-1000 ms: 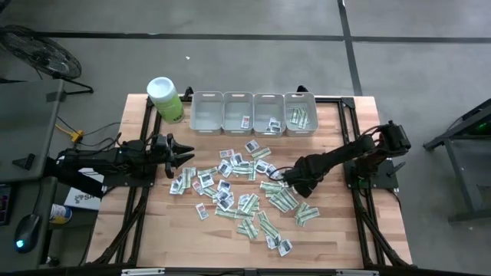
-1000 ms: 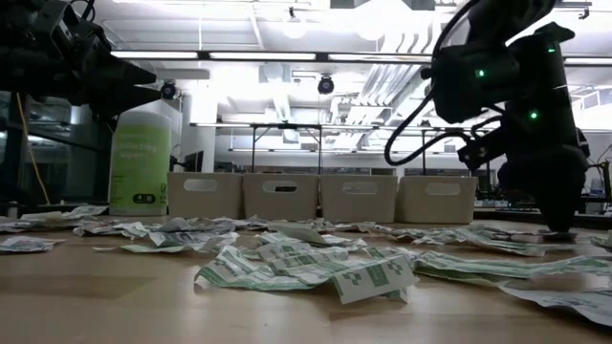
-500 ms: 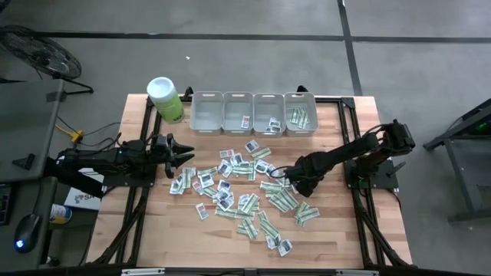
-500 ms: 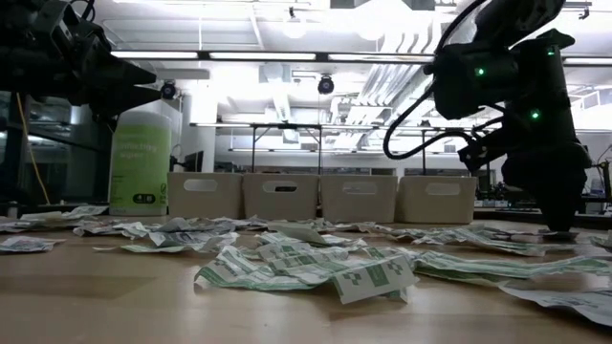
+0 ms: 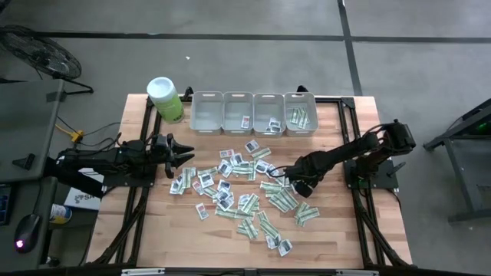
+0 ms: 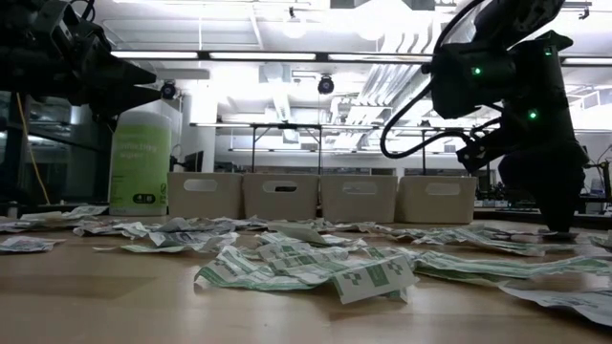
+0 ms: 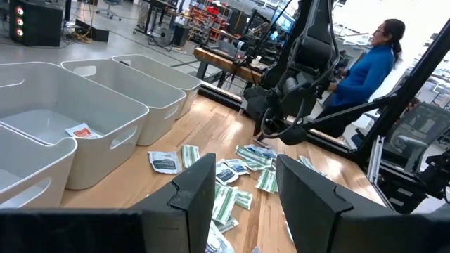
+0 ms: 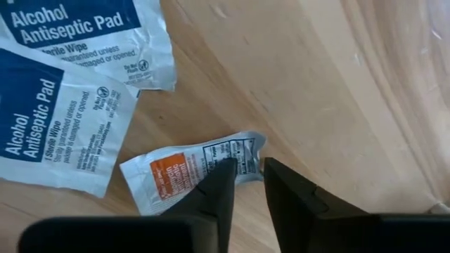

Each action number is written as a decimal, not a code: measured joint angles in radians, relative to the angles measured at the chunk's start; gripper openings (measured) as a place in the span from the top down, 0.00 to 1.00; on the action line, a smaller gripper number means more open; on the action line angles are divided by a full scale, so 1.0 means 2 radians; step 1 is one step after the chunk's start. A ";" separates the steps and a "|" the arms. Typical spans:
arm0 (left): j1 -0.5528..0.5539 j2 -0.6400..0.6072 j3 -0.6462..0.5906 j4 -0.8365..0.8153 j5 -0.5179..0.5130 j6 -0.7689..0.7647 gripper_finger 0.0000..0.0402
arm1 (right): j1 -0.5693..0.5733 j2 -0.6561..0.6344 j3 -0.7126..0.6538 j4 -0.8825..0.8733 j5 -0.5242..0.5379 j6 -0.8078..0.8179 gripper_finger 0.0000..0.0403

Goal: Pick & Place First Aid Supplies
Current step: Put the ointment pack into the middle left gray bin, then put the alcohol pad into the left gray bin

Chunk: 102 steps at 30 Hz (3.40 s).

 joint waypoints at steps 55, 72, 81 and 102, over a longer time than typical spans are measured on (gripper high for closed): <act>0.000 0.000 0.000 0.000 0.000 0.000 0.63 | -0.143 0.002 0.165 0.374 0.256 -0.310 1.00; 0.000 0.000 0.000 0.000 0.000 0.000 0.63 | -0.237 0.112 0.165 0.574 0.128 -0.441 1.00; 0.000 0.000 0.000 0.000 0.000 0.000 0.63 | -0.266 0.117 0.166 0.598 0.046 -0.512 1.00; 0.000 0.000 0.000 0.000 0.000 0.000 0.63 | -0.277 0.117 0.166 0.615 0.030 -0.495 0.70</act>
